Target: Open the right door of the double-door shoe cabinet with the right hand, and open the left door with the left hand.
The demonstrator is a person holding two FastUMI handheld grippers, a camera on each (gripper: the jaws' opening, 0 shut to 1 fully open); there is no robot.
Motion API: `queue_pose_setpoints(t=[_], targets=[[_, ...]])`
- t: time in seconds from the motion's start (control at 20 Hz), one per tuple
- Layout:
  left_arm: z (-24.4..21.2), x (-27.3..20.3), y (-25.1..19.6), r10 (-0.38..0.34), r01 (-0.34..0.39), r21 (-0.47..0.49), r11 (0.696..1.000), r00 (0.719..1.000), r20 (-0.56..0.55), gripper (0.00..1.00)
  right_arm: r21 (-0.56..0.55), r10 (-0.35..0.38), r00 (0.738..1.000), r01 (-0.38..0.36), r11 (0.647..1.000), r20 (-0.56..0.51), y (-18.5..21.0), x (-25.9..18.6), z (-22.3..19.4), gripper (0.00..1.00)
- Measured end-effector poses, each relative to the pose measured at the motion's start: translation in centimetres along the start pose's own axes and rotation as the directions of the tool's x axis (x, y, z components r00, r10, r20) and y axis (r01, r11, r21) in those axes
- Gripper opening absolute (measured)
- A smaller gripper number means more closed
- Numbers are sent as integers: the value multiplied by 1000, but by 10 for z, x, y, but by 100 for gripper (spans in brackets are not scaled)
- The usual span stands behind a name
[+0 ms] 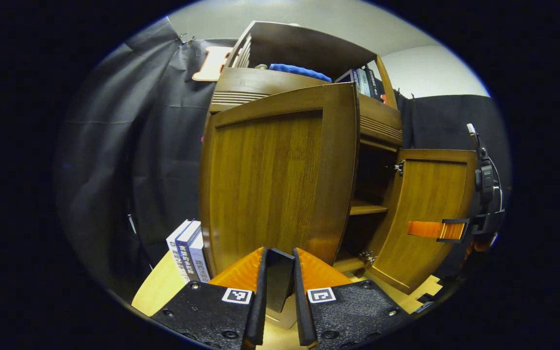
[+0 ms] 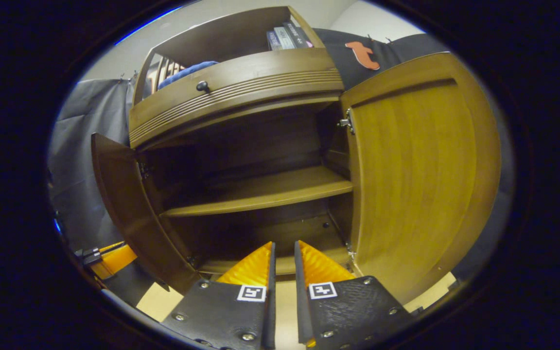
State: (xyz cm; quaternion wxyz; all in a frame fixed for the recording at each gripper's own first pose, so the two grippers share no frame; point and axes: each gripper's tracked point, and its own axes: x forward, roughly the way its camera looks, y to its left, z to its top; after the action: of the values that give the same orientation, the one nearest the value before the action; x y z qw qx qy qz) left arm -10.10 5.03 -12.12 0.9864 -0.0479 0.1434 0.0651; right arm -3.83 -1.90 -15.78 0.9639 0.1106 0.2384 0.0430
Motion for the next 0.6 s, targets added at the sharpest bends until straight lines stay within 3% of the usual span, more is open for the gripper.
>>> queue_pose_setpoints(t=[0.25,0.6], targets=[[0,-18,19,98,-98,-9,995,995,1,26,-23,59,998,-60,998,-21,10,4,-5,18],[3,-39,53,220,-220,69,973,975,10,20,-32,132,991,-133,991,-37,24,10,-7,18]])
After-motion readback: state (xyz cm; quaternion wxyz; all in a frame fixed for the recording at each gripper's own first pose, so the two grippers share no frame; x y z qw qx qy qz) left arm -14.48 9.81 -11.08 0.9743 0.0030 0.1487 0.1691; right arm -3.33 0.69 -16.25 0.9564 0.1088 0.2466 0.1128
